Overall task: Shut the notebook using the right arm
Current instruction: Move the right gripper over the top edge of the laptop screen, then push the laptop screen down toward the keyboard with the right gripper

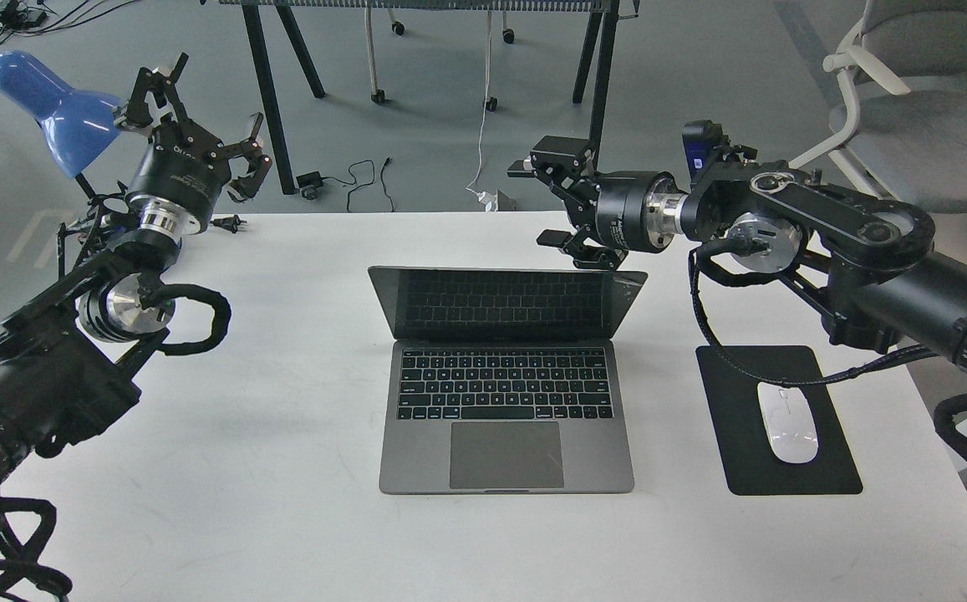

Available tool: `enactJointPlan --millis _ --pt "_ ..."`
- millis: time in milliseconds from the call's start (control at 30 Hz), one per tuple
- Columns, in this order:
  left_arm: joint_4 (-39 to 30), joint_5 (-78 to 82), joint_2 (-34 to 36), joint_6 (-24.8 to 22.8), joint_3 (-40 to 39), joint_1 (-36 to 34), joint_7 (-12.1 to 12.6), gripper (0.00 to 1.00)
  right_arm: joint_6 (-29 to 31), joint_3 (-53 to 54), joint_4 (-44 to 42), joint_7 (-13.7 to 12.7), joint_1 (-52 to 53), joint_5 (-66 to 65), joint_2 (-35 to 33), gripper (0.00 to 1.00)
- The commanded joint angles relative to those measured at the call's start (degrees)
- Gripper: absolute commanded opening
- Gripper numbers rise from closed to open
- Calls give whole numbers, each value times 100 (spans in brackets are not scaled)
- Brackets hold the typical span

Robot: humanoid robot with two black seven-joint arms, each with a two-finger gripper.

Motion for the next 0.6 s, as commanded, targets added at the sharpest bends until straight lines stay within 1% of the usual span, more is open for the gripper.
enactJointPlan --millis 0,367,567 --pt "-1 0 0 7 0 0 0 100 109 -175 279 1 -28 0 -117 100" --pt "8 0 0 7 0 0 0 100 273 -606 1123 1 -98 0 -337 100" --pt "-1 0 0 7 0 0 0 100 273 -835 1281 1 -265 -9 -320 100"
